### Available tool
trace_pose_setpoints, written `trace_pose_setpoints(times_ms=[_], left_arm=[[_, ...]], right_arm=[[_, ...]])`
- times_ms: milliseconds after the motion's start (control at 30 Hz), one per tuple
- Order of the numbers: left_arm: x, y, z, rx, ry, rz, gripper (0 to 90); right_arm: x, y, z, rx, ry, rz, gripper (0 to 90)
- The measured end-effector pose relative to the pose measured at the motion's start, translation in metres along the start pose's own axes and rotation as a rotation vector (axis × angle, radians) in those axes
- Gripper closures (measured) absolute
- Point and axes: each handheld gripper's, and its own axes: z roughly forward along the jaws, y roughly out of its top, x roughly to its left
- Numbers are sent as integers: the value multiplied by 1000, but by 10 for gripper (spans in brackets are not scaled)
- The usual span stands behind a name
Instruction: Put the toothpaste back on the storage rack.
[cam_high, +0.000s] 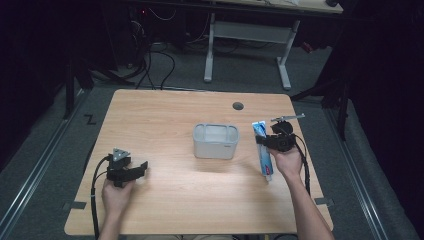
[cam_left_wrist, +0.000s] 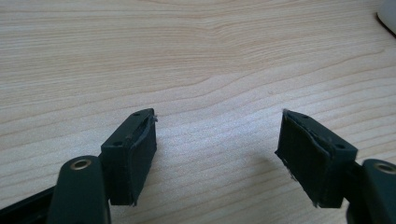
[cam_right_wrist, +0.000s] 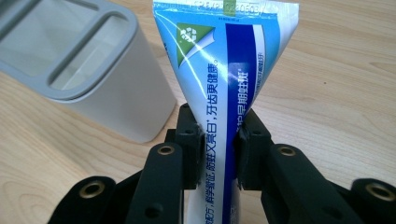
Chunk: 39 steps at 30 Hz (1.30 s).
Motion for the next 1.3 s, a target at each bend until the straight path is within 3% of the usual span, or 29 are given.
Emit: trace_pose_setpoints(times_ms=[567, 933, 1300], left_arm=[[0, 0, 0, 0, 6, 4, 287], [1, 0, 0, -3, 9, -11, 287], [-4, 0, 1, 7, 20, 25, 282]], right_arm=[[15, 5, -28, -114, 43, -58, 740], [36, 15, -49, -197, 112, -105, 739], [45, 25, -55, -244, 168, -117, 738]])
